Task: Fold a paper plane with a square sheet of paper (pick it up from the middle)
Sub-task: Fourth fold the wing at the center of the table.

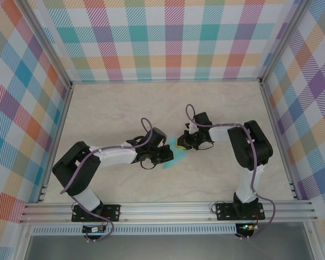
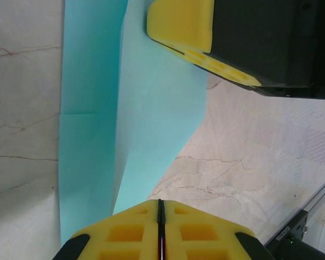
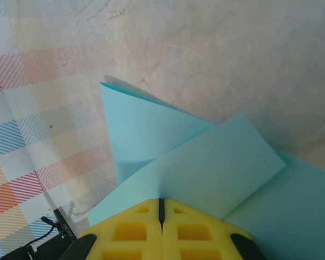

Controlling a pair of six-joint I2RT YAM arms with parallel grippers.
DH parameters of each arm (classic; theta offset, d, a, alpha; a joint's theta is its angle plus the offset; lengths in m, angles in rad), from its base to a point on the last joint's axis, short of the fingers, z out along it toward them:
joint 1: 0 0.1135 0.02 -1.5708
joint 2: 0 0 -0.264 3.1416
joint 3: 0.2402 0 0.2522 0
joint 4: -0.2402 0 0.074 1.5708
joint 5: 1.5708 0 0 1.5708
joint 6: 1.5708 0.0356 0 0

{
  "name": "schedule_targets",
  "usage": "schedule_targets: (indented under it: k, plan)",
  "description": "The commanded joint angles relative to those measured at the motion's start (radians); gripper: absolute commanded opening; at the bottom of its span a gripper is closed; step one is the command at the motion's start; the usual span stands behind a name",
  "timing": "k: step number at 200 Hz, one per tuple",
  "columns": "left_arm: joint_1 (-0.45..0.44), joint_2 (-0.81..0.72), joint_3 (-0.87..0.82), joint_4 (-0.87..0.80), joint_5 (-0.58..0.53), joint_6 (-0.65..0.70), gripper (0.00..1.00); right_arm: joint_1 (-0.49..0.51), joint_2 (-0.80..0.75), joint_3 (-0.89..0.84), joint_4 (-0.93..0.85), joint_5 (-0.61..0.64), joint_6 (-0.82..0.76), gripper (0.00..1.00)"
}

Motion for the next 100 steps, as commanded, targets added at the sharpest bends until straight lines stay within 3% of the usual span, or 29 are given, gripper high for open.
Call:
schedule_targets:
  k: [1,100]
  plan:
    - [-0.013,0.028,0.014,0.016,0.010,-0.024,0.09,0.008,0.073,-0.016,-0.070,0.105,0.009,0.00]
    - [-0.019,0.053,0.004,-0.080,-0.090,-0.026,0.08,0.007,0.089,-0.006,-0.096,0.120,0.006,0.00]
